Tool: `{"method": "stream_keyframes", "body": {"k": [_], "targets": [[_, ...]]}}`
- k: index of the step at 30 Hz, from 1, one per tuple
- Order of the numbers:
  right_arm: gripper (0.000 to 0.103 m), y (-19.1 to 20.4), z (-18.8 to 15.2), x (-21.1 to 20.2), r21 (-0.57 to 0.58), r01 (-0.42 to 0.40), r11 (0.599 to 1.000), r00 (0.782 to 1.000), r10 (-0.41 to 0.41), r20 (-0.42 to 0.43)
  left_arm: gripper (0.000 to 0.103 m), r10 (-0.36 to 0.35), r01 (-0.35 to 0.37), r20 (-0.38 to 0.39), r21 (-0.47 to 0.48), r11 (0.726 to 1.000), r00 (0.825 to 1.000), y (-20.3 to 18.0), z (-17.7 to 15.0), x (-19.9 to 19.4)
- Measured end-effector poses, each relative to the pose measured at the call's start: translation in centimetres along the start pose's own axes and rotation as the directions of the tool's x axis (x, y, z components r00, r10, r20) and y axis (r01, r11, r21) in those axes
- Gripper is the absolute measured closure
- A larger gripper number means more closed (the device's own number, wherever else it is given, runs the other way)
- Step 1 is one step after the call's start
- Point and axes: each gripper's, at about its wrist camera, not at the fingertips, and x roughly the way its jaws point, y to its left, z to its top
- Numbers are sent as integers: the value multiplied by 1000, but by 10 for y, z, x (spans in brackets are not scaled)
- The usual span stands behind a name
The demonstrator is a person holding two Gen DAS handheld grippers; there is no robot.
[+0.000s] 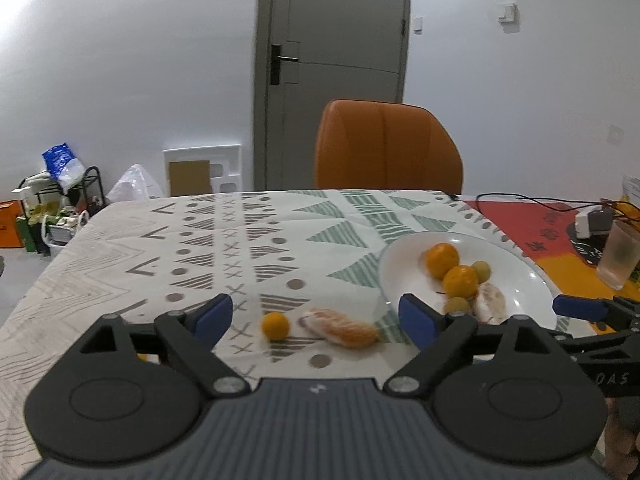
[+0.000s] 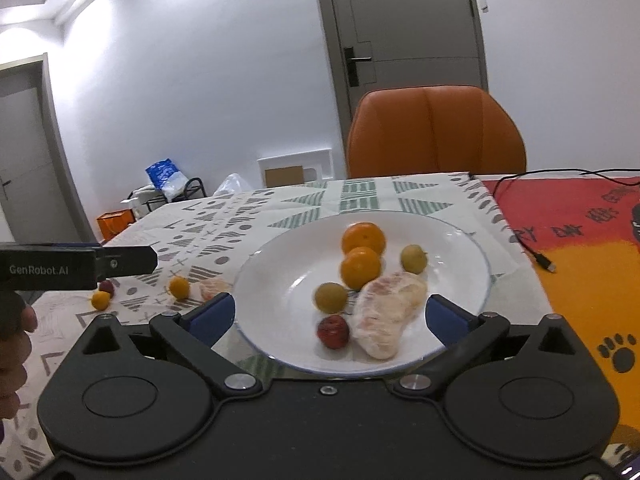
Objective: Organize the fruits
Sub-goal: 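Withdraw both tools from the plate toward the remaining fruits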
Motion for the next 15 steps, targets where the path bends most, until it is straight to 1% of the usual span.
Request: {"method": "stream_keyframes", "body": {"k": [8, 15], "targets": [[0, 19, 2, 4, -3, -42, 999, 999, 42, -12, 12, 30, -30, -9, -25, 999, 1000, 22, -4, -10], [0, 37, 3, 5, -15, -75, 997, 997, 75, -22, 12, 49, -51, -34, -68, 996, 998, 45, -12, -15]]}}
